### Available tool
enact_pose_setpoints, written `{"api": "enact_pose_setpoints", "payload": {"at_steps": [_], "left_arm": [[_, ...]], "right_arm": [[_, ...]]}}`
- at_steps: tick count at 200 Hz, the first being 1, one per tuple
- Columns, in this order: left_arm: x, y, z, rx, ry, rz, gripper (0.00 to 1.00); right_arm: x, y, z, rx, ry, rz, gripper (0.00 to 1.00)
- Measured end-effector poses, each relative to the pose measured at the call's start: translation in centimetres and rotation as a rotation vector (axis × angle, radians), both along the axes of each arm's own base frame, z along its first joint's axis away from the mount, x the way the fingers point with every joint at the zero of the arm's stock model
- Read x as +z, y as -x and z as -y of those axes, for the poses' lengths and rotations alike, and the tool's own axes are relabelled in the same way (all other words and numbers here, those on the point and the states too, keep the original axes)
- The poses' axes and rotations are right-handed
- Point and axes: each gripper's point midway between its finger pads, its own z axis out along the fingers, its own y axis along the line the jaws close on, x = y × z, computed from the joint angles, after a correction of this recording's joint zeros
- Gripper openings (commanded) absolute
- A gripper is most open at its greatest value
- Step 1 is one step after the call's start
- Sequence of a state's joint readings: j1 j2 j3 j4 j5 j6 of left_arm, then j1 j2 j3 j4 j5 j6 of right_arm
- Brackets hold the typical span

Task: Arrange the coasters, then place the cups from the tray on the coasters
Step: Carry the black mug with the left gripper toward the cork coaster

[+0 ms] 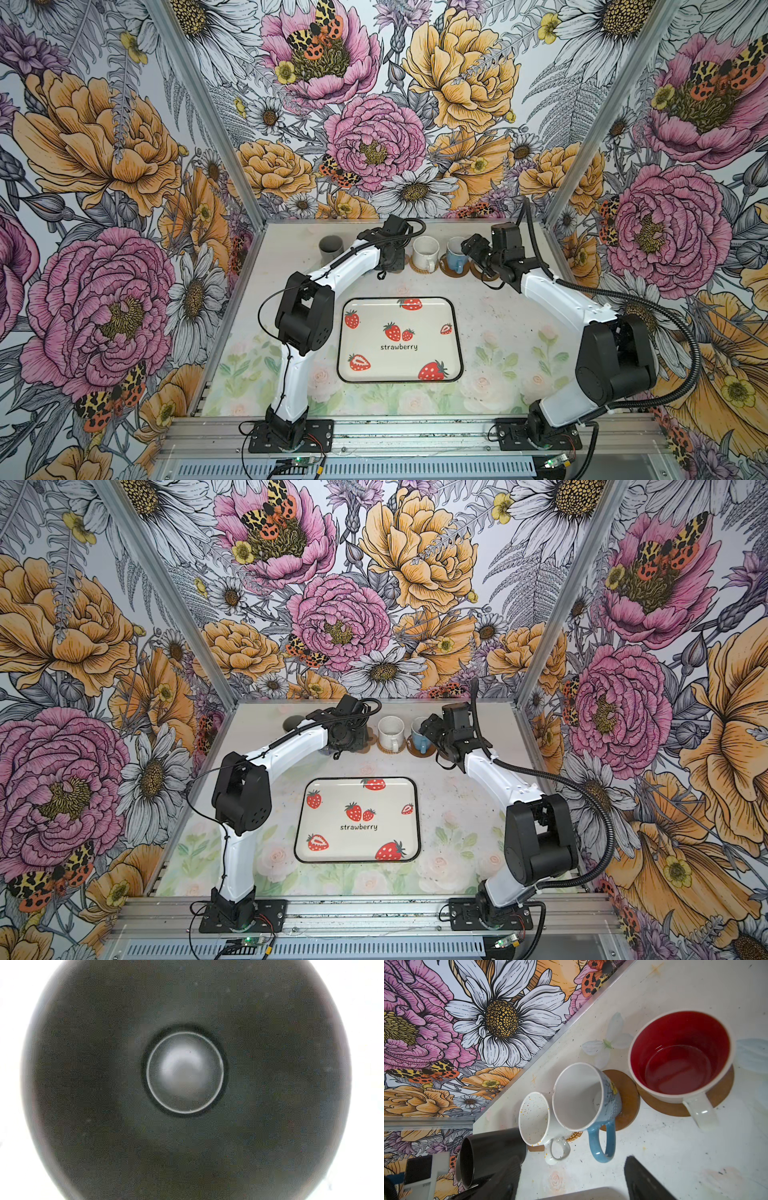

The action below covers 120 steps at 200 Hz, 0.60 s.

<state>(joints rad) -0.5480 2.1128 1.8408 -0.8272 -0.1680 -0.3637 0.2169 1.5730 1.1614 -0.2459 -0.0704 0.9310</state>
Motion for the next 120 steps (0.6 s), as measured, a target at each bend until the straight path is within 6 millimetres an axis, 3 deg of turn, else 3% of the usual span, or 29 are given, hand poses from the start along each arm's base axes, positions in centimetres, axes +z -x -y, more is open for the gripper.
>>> {"api": "enact_pose_setpoints", "payload": {"at_steps": [68, 120], "left_arm": [[-0.3, -2.4, 0.6, -0.008, 0.004, 0.022, 0.0], [-2.9, -2.5, 0.5, -0.006, -0.02, -0.019, 0.0]], "right_arm": [[0.0, -0.1, 0.6, -0.007, 0.0, 0.001, 0.81], [0.0, -0.2, 0.8, -0.008, -0.003, -0.001, 0.81]]}}
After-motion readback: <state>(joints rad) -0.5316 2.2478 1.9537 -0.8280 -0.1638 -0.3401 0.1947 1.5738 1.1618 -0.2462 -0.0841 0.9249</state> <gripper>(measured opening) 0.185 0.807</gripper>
